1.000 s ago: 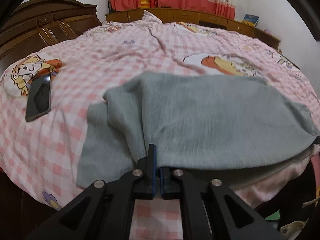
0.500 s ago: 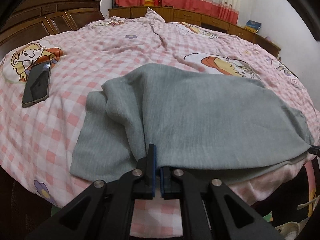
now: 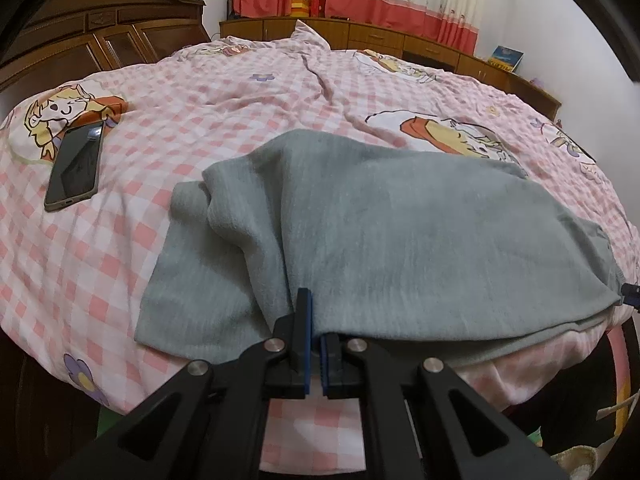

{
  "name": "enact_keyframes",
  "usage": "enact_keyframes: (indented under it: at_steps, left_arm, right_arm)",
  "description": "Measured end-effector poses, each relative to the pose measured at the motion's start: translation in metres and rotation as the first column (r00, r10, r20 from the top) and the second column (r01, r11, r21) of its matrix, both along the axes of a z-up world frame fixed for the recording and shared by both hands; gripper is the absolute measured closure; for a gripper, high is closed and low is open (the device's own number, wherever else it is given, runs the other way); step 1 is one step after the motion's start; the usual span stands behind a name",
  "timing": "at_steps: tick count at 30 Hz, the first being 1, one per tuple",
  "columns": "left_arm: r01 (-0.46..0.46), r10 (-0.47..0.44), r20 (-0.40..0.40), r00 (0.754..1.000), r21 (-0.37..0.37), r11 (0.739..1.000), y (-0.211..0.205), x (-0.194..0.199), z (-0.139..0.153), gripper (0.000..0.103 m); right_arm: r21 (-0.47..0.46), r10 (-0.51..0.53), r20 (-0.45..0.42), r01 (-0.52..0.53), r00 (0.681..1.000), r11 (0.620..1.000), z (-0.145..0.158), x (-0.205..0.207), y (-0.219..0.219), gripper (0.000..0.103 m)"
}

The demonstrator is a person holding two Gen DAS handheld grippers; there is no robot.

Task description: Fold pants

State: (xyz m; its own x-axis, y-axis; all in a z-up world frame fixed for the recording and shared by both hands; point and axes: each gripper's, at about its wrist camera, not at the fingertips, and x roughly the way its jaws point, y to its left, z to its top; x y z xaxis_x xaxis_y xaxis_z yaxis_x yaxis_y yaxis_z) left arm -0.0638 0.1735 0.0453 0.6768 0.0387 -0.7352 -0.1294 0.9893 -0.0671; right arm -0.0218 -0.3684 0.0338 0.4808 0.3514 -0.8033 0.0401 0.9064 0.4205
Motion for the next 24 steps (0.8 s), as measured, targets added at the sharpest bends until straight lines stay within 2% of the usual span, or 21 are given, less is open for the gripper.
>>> enact_keyframes:
  at_steps: [2,4,7,10,13,18,21,22,24]
  left_arm:
    - [-0.001,0.001,-0.004,1.000,-0.011,1.000,0.000,0.000,-0.001,0.100]
    - [0.004,-0.004,-0.011,1.000,-0.023,1.000,0.000,-0.001,-0.002,0.100]
    - [0.009,-0.010,-0.015,1.000,-0.040,0.999,0.002,-0.003,0.001,0.100]
    - [0.010,-0.011,-0.008,1.000,-0.073,0.997,0.007,-0.006,0.005,0.100]
    - [0.013,-0.014,-0.031,0.999,-0.046,0.999,0.006,-0.005,0.001,0.100]
    - [0.002,-0.005,-0.054,0.999,-0.057,0.998,0.008,-0.004,-0.008,0.100]
    - [0.041,-0.043,-0.058,0.997,-0.040,0.998,0.006,-0.006,-0.009,0.098]
    - [0.044,-0.046,-0.067,0.997,-0.034,0.998,0.005,-0.007,-0.010,0.095]
    - [0.033,-0.034,-0.092,0.995,-0.015,0.999,0.007,-0.012,-0.011,0.082]
  right_arm:
    - [-0.006,0.014,-0.008,-0.014,1.000,1.000,-0.002,0.001,0.004,0.065]
    - [-0.025,0.022,0.002,-0.022,1.000,0.999,0.000,0.000,0.008,0.088]
    - [-0.079,-0.023,0.024,0.025,0.999,0.997,0.007,0.000,0.005,0.093]
    - [-0.120,-0.055,0.090,0.066,0.994,0.991,0.032,-0.001,-0.002,0.094]
    - [-0.149,-0.033,0.098,0.048,0.995,0.988,0.042,0.002,-0.002,0.094]
    - [-0.185,0.000,0.041,0.008,0.999,0.983,0.015,0.006,0.002,0.094]
    - [-0.210,-0.016,0.008,0.017,1.000,0.978,-0.005,0.009,0.001,0.091]
    - [-0.211,-0.020,-0.001,0.020,1.000,0.977,-0.010,0.009,0.000,0.086]
    - [-0.213,-0.033,-0.001,0.032,0.999,0.976,-0.014,0.009,-0.004,0.079]
